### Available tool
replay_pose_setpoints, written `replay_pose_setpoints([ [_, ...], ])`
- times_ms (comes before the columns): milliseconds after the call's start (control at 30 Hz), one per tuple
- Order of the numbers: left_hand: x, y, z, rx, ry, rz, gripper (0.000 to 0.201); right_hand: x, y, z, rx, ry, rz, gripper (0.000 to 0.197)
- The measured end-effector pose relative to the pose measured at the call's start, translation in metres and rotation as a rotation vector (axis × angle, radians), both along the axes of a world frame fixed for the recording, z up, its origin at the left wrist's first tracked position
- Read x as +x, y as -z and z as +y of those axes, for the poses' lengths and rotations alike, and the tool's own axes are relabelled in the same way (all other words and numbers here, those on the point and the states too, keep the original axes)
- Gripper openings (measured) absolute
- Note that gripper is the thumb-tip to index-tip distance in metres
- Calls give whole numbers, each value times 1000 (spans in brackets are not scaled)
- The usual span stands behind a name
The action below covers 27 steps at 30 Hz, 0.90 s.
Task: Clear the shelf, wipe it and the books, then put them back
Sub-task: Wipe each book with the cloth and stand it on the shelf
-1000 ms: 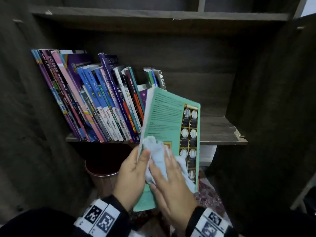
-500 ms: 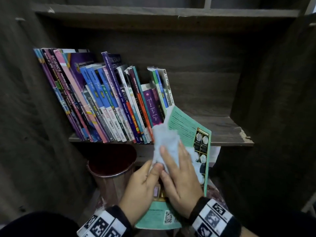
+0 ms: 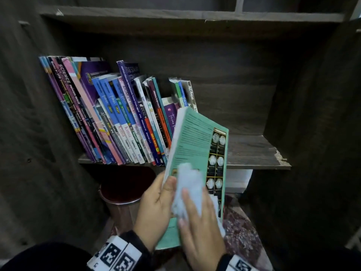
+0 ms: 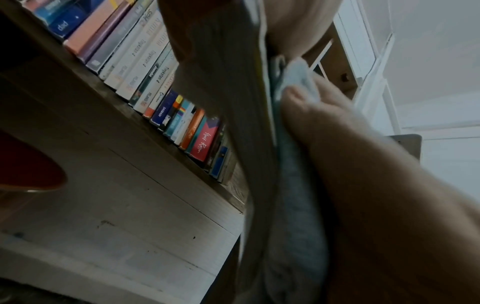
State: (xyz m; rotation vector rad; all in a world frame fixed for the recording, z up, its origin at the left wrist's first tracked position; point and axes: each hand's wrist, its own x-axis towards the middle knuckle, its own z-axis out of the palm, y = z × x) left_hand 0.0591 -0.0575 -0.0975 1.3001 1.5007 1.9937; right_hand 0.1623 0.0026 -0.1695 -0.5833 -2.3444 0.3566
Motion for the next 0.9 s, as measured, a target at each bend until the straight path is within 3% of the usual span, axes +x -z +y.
replay_pose_setpoints([
  [100, -3, 2, 3, -11, 10, -65, 31, 1, 7, 10, 296, -122, 29, 55],
  [167, -1, 10, 4, -38, 14, -15, 27, 5, -8, 28, 296, -98, 40, 55],
  [267, 9, 21, 2, -157, 44, 142, 30, 13, -34, 59, 7, 209, 146, 63],
  [400, 15, 27, -2, -282, 180, 152, 45, 33, -50, 107, -279, 508, 369, 78],
  [467, 16, 23, -2, -266, 178, 167, 47, 38, -51, 118, -443, 563, 481, 78],
  [567, 12, 12, 1, -179, 108, 99, 31, 41, -49, 111, -776, 401, 676, 54],
  [633, 5, 2, 2, -139, 88, 20, 33, 46, -46, 108, -1067, 180, 667, 40],
  [733, -11, -8, 5, -59, 14, -54, 37, 67, -41, 106, -1533, -147, 436, 74],
  [800, -16, -13, 8, -29, -7, -77, 37, 82, -41, 107, -1620, -302, 342, 87],
  [900, -11, -19, 15, -25, 19, -75, 30, 96, -51, 103, -1494, -337, 374, 86],
])
